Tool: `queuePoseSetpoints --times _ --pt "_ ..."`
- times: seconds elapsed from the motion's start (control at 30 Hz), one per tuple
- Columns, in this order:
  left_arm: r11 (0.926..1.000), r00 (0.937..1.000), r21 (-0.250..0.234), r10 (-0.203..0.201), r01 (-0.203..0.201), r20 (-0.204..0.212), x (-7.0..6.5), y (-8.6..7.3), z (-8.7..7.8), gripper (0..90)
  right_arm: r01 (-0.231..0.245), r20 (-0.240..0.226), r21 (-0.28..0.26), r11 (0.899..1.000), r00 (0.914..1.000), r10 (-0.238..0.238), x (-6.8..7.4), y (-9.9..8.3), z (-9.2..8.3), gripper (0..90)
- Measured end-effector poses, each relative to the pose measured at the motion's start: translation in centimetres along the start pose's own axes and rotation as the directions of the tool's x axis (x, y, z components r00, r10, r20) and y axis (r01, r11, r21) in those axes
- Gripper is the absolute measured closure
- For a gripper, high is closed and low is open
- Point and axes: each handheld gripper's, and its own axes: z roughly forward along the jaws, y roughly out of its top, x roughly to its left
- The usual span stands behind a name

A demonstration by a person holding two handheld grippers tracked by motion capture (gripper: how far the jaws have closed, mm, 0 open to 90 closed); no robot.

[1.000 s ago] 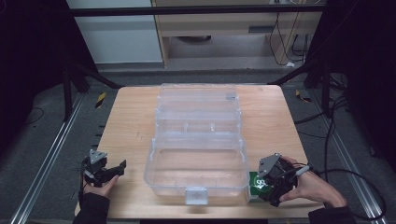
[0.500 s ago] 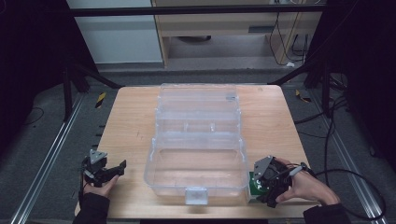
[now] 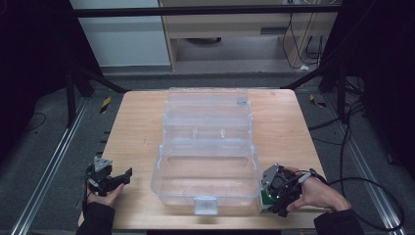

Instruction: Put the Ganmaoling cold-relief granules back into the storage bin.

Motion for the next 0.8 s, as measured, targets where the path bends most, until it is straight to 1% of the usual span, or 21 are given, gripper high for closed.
queuePoseSetpoints --times 0.1,0.2,0.23,0.3,0.37,0.47,0.57,0.67,0.7,0.8 --pt "1.0000 1.0000 0.000 -0.001 0.001 0.000 0.0 0.0 0.0 20.0 0.006 -0.005 0.000 1.000 1.0000 -0.006 0.0 0.0 0.0 9.1" --pt "1.0000 1.0000 0.001 -0.001 0.001 -0.001 0.0 0.0 0.0 20.1 0.000 -0.011 -0.003 1.000 0.9999 0.000 -0.1 -0.2 -0.1 11.6" --pt "1.0000 1.0000 0.002 0.000 0.000 0.000 0.0 0.0 0.0 20.0 -0.016 -0.016 -0.013 1.000 0.9997 0.016 -0.1 -0.5 -0.3 13.9" --pt "1.0000 1.0000 0.003 0.001 -0.001 0.000 0.0 0.0 0.0 20.0 -0.021 -0.017 -0.017 1.000 0.9996 0.020 -0.1 -0.6 -0.3 14.7" --pt "1.0000 1.0000 0.004 0.002 -0.002 0.000 0.0 0.0 0.1 20.0 -0.039 -0.019 -0.026 0.999 0.9991 0.039 -0.1 -0.8 -0.5 15.7" --pt "1.0000 1.0000 0.004 0.004 -0.004 0.000 0.0 0.0 0.1 20.1 -0.057 -0.022 -0.024 0.998 0.9982 0.056 0.0 -0.9 -0.5 15.9" --pt "1.0000 1.0000 0.004 0.003 -0.003 0.000 0.0 0.0 0.1 20.1 -0.060 -0.023 -0.019 0.998 0.9980 0.059 0.0 -0.9 -0.6 16.2" --pt "1.0000 1.0000 0.004 0.002 -0.002 0.000 0.0 0.0 0.1 20.1 -0.079 -0.025 -0.007 0.997 0.9966 0.079 0.1 -1.1 -0.9 16.3" --pt "1.0000 1.0000 0.004 0.002 -0.002 0.000 0.0 0.0 0.1 20.1 -0.076 -0.026 -0.011 0.997 0.9968 0.076 0.1 -1.2 -1.0 16.3" --pt "1.0000 1.0000 0.003 0.002 -0.002 0.000 0.0 0.0 0.0 20.1 -0.101 -0.016 -0.031 0.994 0.9948 0.100 0.2 -1.6 -1.8 16.3"
